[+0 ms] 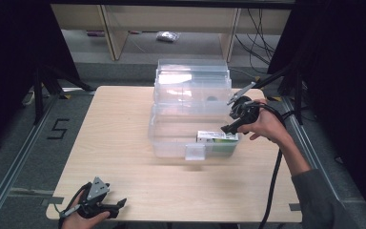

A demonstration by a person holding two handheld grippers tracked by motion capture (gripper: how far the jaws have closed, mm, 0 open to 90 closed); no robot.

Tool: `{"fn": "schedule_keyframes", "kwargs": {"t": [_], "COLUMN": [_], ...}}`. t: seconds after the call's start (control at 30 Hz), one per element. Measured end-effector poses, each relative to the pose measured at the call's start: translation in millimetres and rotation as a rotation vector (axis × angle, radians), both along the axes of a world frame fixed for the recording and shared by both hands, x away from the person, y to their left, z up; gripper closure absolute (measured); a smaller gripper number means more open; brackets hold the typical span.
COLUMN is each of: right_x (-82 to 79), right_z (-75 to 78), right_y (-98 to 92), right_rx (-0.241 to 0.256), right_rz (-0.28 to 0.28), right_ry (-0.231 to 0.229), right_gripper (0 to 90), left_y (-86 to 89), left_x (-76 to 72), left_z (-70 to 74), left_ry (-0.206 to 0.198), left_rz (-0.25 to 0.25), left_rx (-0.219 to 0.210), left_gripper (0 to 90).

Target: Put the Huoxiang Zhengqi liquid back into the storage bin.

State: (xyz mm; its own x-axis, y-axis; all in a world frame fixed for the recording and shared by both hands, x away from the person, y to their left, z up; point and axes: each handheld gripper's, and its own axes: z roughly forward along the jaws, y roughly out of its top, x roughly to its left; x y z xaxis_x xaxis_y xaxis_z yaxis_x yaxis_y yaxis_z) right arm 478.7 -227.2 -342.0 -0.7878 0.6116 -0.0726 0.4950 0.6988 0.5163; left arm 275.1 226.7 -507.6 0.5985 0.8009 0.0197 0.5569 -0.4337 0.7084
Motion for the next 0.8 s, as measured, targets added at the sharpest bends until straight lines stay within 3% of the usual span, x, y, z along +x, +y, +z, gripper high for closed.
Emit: {"fn": "schedule_keyframes", "kwargs": {"t": [0.03,0.1,0.17,0.2,0.23,0.33,0.4,0.43,0.57,0.77,0.8], "right_x": [0.0,-10.7,-20.6,-25.1,-29.5,-36.9,-41.5,-44.3,-54.5,-68.9,-70.2], "right_z": [0.0,-2.5,-3.8,-4.8,-6.1,-11.3,-13.8,-14.3,-20.3,-29.1,-31.3], "right_y": [0.0,-5.2,-7.4,-8.9,-9.8,-15.4,-20.2,-22.7,-24.1,-32.4,-33.7], "right_rx": [0.0,0.041,0.078,0.096,0.123,0.163,0.187,0.173,0.2,0.206,0.216], "right_rz": [0.0,-0.018,-0.055,-0.06,-0.076,-0.066,-0.086,-0.086,-0.141,-0.153,-0.148], "right_ry": [0.0,-0.045,-0.059,-0.069,-0.082,-0.123,-0.123,-0.125,-0.144,-0.125,-0.139], "right_gripper": [30.9,28.6,27.7,27.7,27.7,27.6,26.2,26.2,25.5,25.5,25.4], "left_y": [0.0,1.3,1.6,-0.4,-0.4,1.0,1.5,1.7,0.6,1.7,1.6], "left_x": [0.0,0.3,0.3,-0.2,-0.2,0.2,0.3,0.5,0.6,0.3,0.4], "left_z": [0.0,0.7,0.8,-0.4,-0.4,0.6,0.7,0.4,-0.5,0.8,0.5], "left_ry": [0.0,0.002,0.004,-0.003,-0.003,0.001,0.001,0.001,-0.004,-0.001,-0.001], "left_rz": [0.0,-0.008,-0.009,0.005,0.005,-0.005,-0.004,-0.004,0.008,-0.001,-0.001], "left_rx": [0.0,0.015,0.019,-0.008,-0.008,0.013,0.015,0.012,0.006,0.012,0.011], "left_gripper": [18.0,18.0,18.0,18.0,17.9,18.0,18.0,18.0,18.0,18.0,18.0]}}
